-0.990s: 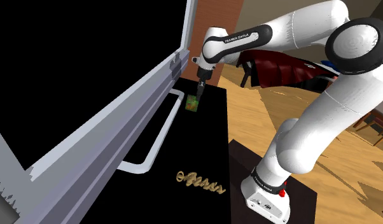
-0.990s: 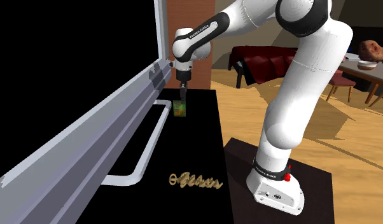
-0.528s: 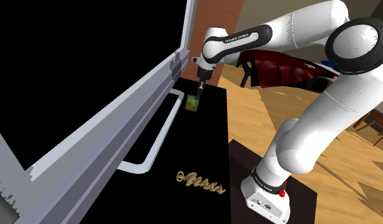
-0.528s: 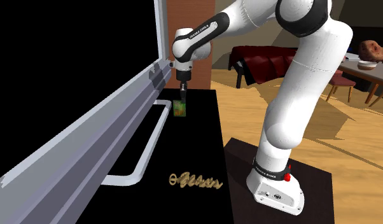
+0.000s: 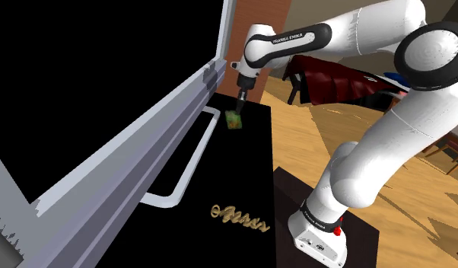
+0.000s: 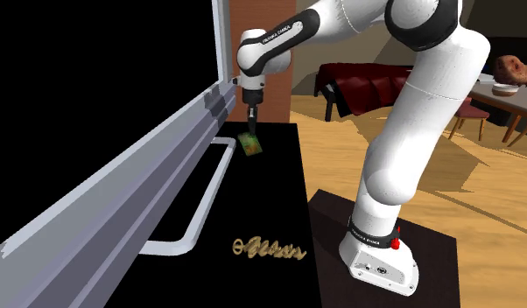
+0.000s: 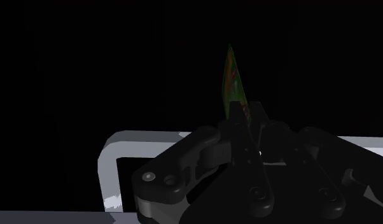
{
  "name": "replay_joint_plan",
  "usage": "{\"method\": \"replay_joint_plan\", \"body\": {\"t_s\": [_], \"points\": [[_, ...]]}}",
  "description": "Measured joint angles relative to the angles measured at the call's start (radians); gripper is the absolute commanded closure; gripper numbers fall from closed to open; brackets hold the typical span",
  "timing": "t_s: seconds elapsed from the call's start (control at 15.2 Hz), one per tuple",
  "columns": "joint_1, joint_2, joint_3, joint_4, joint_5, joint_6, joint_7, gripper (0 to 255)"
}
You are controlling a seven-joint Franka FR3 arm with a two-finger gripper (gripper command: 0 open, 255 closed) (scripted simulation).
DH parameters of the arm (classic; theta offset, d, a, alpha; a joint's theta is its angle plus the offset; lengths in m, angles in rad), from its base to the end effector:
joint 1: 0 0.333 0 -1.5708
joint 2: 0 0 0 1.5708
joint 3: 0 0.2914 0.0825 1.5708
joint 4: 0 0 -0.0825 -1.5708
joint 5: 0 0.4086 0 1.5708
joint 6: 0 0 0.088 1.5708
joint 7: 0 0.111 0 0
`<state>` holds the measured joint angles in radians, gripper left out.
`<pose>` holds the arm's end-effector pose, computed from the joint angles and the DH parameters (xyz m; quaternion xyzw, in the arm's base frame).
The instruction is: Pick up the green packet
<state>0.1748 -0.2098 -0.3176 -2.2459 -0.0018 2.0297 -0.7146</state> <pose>0.5049 -0.0743 0.4087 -0.9578 -0.2856 -0.0055 0.0323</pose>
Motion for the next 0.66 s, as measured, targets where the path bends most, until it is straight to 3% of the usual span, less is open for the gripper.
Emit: {"method": "replay_joint_plan", "body": {"t_s": [0.66], "points": [[0.001,-0.031,0.008,0.095,-0.008,-0.125,0.013,255]]}}
